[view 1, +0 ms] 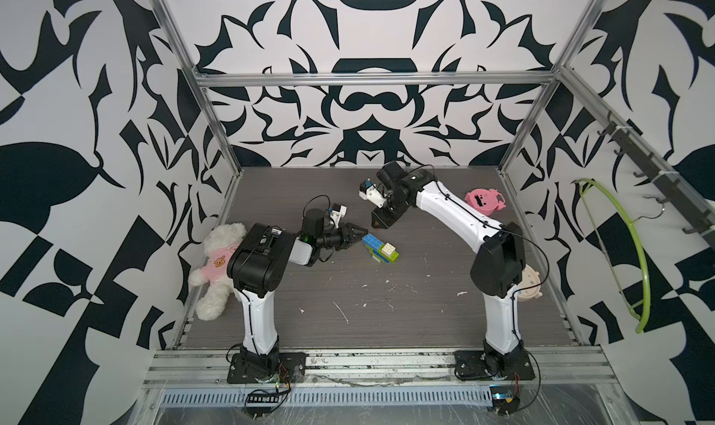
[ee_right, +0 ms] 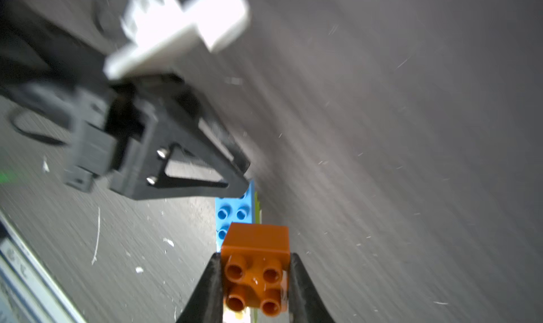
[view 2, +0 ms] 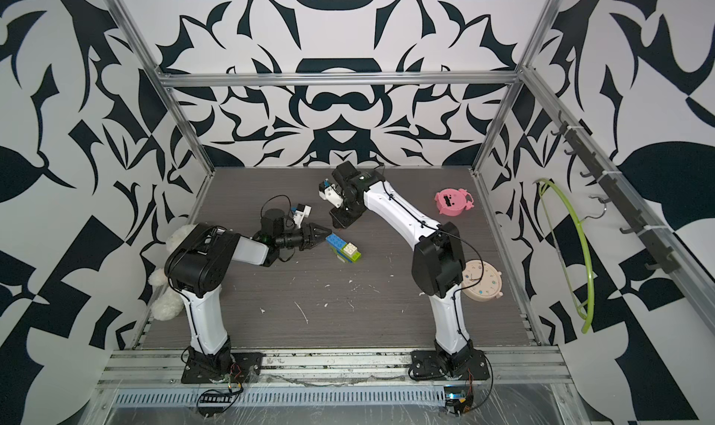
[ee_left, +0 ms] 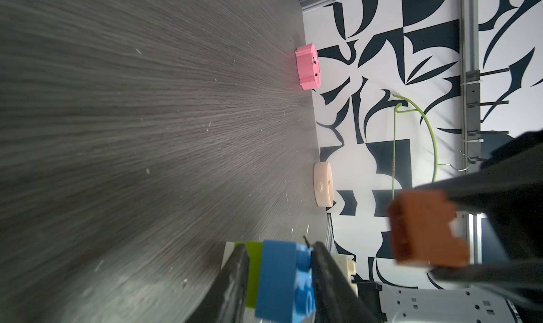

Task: Assemble a heart with lego
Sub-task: Adjust the lego brick at the center of the board.

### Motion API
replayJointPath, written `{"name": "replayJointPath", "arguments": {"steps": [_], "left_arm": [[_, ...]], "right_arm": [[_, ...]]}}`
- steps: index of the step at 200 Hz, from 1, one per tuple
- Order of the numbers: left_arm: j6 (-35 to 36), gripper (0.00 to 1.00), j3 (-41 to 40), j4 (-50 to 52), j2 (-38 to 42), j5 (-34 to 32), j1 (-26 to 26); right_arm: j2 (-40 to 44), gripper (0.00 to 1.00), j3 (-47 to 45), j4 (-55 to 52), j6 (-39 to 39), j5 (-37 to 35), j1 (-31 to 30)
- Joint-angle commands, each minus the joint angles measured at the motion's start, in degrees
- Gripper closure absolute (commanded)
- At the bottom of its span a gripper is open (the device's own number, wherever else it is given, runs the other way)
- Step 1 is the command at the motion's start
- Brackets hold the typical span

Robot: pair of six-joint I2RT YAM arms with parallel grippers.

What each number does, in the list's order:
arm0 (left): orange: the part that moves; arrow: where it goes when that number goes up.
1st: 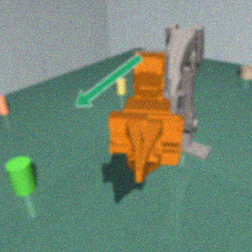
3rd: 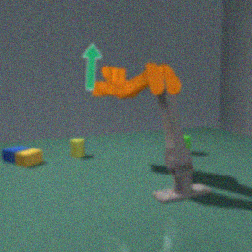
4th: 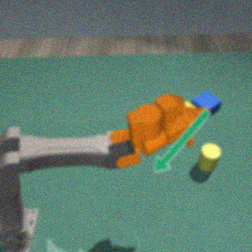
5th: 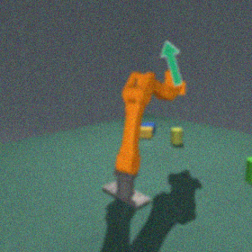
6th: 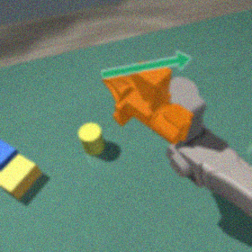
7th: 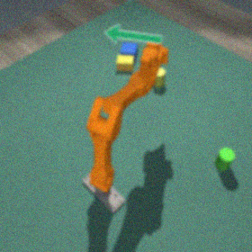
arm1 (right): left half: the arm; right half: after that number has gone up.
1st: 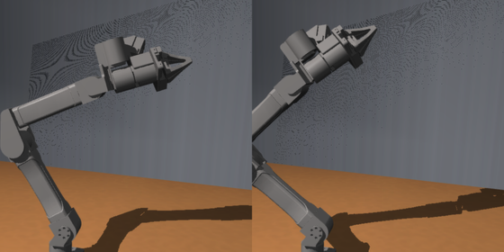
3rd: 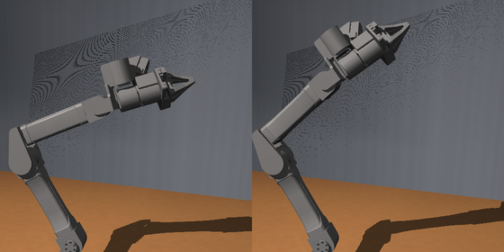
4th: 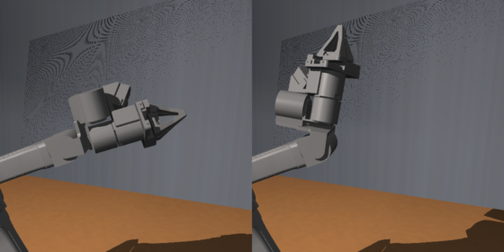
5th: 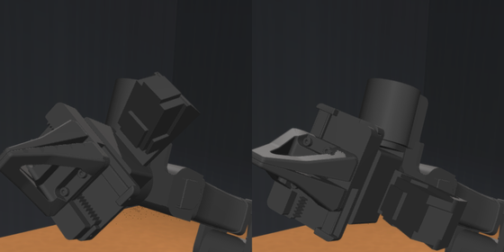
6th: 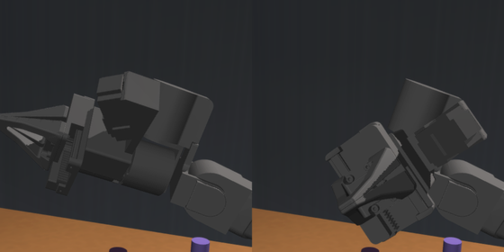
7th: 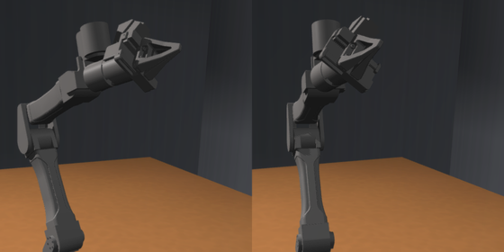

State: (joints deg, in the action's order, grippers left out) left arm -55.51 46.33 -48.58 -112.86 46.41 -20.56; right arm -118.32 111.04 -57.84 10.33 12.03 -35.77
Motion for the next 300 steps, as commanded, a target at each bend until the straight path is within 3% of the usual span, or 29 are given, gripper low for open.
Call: {"name": "replayJointPath", "arguments": {"steps": [1,236,300], "left_arm": [[0.7,0.61,-0.1,-0.5,1.2,0.4,-0.1],[-0.8,0.62,-0.4,-2.0,1.2,-0.1,-1.4],[-6.6,0.61,-1.3,-10.5,-1.2,0.6,-1.5]], "right_arm": [[1.3,0.88,1.6,-4.2,1.8,1.4,-0.5],[-3.0,0.88,-0.8,-1.2,2.0,-5.6,-3.6],[-0.6,0.88,-2.5,1.0,2.1,-4.8,-3.6]]}}
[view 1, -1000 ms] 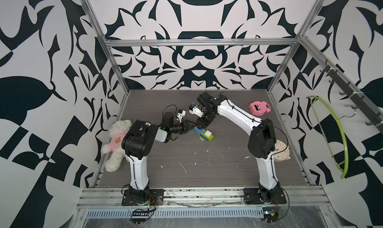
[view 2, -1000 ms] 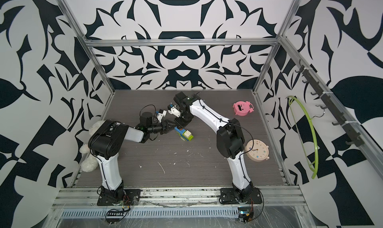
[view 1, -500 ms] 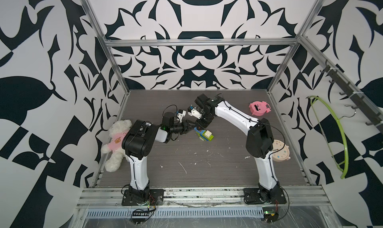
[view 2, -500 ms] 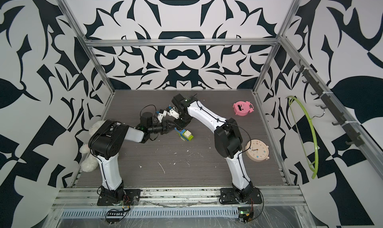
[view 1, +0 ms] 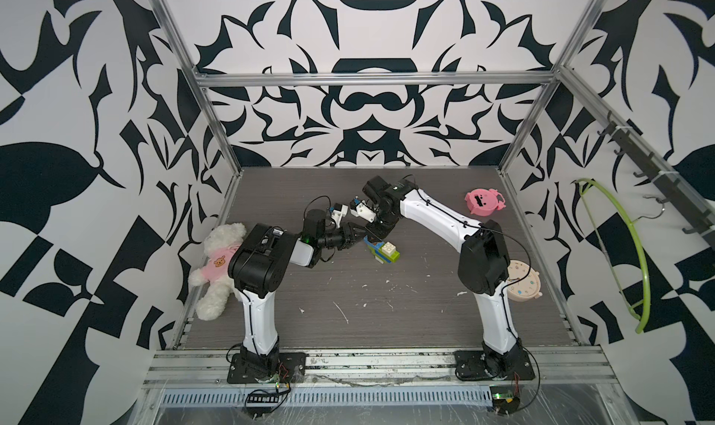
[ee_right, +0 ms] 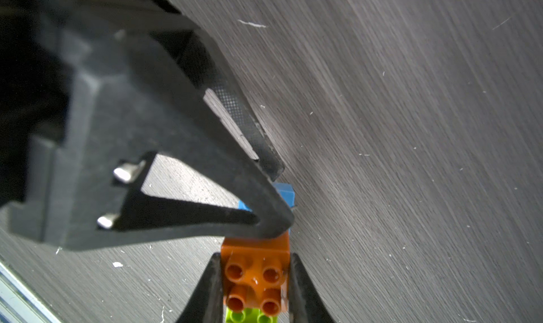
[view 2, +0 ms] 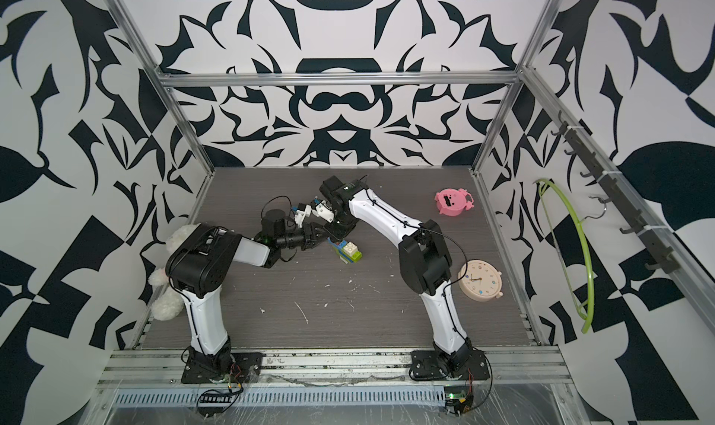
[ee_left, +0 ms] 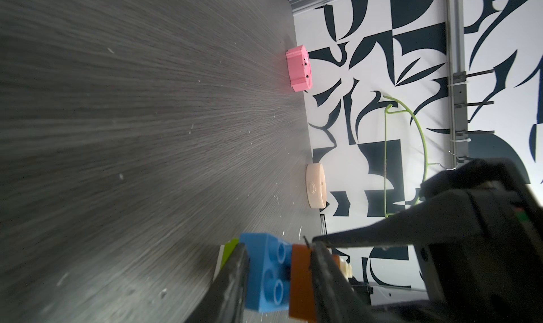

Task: Assemble a heart with lego
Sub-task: Adjust the lego brick at the center of the board.

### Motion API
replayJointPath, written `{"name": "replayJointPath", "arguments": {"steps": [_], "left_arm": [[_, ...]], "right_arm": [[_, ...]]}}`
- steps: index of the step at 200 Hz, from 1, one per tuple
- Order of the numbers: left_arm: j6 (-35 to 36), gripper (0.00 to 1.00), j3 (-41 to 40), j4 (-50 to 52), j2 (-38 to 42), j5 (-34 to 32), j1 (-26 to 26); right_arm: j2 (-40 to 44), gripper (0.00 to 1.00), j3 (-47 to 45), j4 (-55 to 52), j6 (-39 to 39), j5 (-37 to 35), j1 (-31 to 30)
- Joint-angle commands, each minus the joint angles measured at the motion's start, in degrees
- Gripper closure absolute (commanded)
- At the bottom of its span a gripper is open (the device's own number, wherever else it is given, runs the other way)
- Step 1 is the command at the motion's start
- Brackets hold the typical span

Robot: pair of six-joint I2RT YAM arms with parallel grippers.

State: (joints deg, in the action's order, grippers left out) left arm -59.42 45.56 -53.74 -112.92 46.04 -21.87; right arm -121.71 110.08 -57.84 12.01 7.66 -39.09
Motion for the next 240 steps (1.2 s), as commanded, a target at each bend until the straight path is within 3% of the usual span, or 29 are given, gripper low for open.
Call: {"name": "replayJointPath", "arguments": {"steps": [1,70,97,125,186,240], "left_arm": [[-2.8,0.61,-0.5,-5.4,-1.1,1.0,-0.3],[-1.3,0.59,-0.3,-2.5,0.6,0.3,-0.1],[0.9,0.50,-0.7,1.7,2.2,-1.0,0.0],[1.3,0.48,0.3,4.2,1.4,0.2,0.0],[-2.4,0.48,1.6,-0.5,-2.0,3.2,-0.2],[-1.0,0.48,-4.5,0.0,4.0,-1.5,-0.1]], "right_arm": [[2.8,0.88,-1.7,1.1,0.4,-0.4,-0.2],[6.5,0.88,-4.0,3.8,-0.9,-0.1,-0.1],[7.3,0.88,-4.2,3.8,-1.2,-0.8,-0.1],[7.6,0.88,-3.8,3.8,-2.6,-1.7,0.2],[9.1,0.88,-5.5,3.9,-4.5,-2.2,0.7],[21.1,0.89,-20.5,12.1,-13.4,-3.3,7.3]]}}
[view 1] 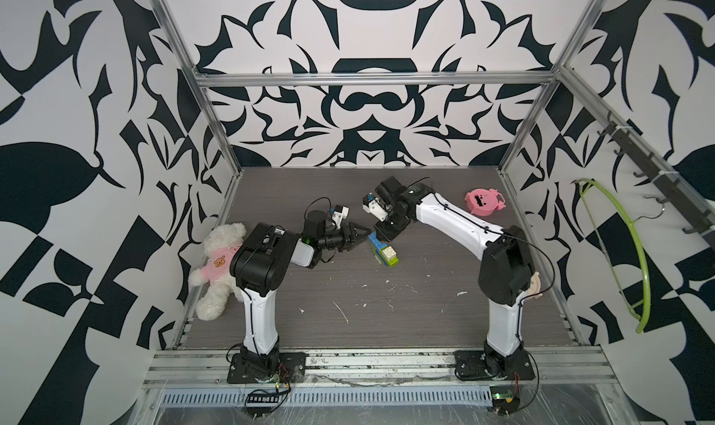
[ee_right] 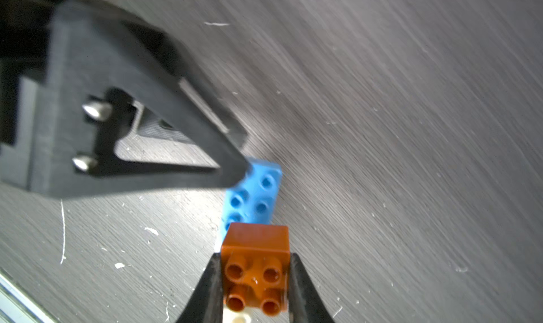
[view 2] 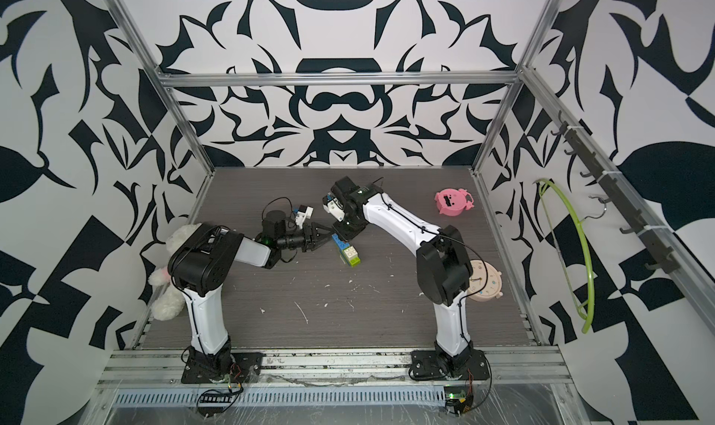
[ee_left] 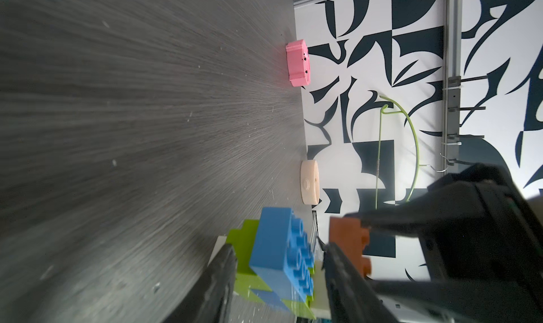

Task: Assemble a heart with lego
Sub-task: Adjust the lego brick at the center of the board.

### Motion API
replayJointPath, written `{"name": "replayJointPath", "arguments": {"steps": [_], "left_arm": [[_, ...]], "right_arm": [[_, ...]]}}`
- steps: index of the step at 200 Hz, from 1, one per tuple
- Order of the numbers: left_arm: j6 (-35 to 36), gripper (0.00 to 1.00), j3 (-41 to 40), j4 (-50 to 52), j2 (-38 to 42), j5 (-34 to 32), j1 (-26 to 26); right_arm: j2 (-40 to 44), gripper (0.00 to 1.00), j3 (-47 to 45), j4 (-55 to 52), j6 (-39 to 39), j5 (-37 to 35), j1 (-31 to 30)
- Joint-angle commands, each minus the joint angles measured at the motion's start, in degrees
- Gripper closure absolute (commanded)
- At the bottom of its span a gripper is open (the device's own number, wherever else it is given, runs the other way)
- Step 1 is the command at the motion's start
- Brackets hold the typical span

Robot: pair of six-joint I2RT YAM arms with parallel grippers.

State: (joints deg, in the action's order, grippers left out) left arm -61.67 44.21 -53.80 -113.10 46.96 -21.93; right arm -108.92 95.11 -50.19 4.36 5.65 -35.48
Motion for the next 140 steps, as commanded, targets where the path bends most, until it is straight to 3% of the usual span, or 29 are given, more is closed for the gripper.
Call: {"name": "replayJointPath", "arguments": {"steps": [1,69,140], "left_arm": [[1.3,0.48,-3.2,0.2,4.4,-2.6,0.0],[2.7,0.49,-4.6,4.2,7.7,-4.9,-0.4],[2.3,0.54,-1.4,5.5,4.1,-4.3,-1.8]], "right_arm": [[8.5,0.89,-5.9,4.6,-5.9,-1.3,3.9],[16.4,0.90,-25.2,11.3,-11.3,5.4,6.6],[15.7,0.90,-27.5,14.2,-13.3,8.0,1.9]]}}
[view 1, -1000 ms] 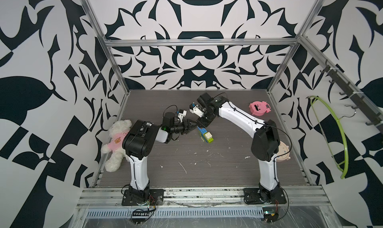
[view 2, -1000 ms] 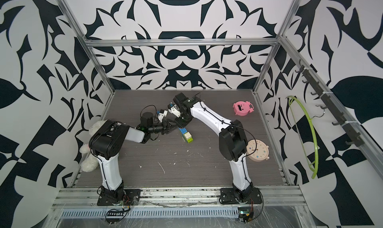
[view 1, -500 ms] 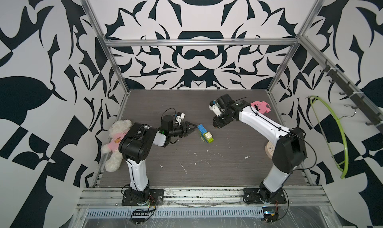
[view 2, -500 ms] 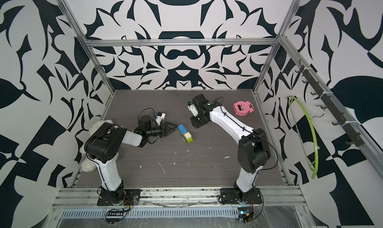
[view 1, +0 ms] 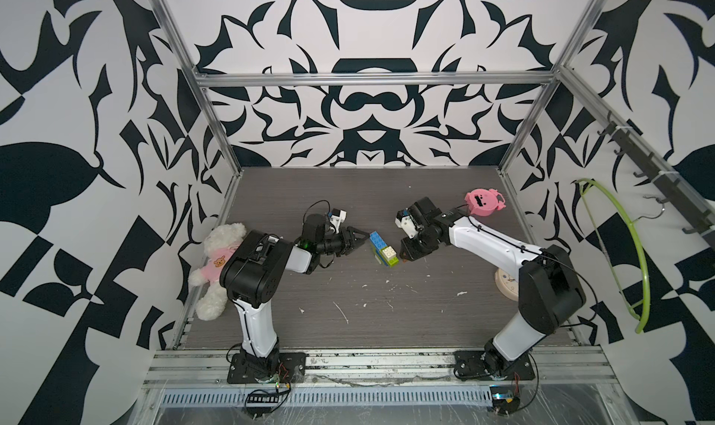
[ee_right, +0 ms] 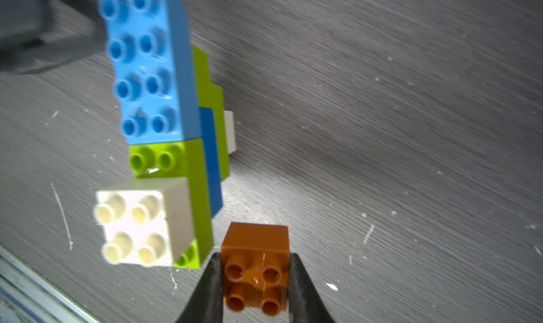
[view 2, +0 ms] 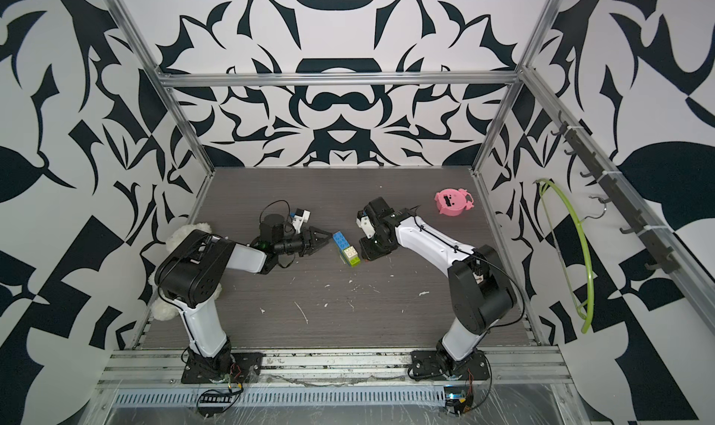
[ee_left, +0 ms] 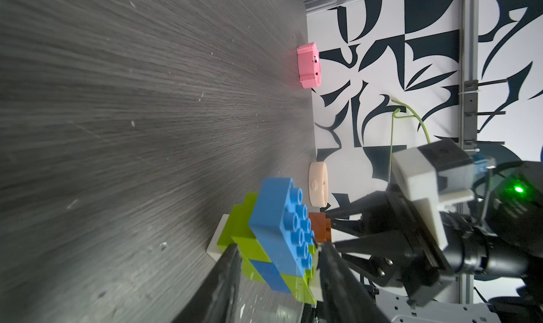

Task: Assemble a heart with lego
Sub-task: Adjust the lego brick at the center of the board.

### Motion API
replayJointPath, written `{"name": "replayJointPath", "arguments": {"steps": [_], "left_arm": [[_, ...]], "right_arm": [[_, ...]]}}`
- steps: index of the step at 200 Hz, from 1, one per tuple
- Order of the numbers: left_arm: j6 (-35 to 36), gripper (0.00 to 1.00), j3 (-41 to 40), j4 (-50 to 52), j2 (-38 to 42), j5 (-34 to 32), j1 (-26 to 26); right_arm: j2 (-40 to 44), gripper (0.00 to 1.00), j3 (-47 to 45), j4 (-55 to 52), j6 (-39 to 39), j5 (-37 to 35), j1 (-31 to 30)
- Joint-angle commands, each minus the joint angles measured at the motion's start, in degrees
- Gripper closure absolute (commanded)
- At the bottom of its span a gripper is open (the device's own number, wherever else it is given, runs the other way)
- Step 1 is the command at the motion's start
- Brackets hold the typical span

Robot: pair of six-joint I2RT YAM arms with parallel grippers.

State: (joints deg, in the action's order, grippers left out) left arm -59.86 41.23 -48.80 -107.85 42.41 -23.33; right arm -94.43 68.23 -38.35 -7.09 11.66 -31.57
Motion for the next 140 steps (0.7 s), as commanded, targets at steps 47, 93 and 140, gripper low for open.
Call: {"name": "replayJointPath", "arguments": {"steps": [47,93,140], "left_arm": [[1.9,0.53,3.7,4.1,-0.3,-0.1,-0.8],[2.2,0.53,4.9,5.3,0.4,-0.1,-1.0],[5.0,0.54,4.7,10.1,4.0,-1.2,-1.0]], "right_arm": [[3.0,0.90,-3.0,4.8,-4.6,0.3,-4.7],[2.2,0.91,-4.7,12.8,-10.6,2.5,-9.2],[5.5,0.92,-5.7,13.5,-12.2,0.3,-9.6]]}}
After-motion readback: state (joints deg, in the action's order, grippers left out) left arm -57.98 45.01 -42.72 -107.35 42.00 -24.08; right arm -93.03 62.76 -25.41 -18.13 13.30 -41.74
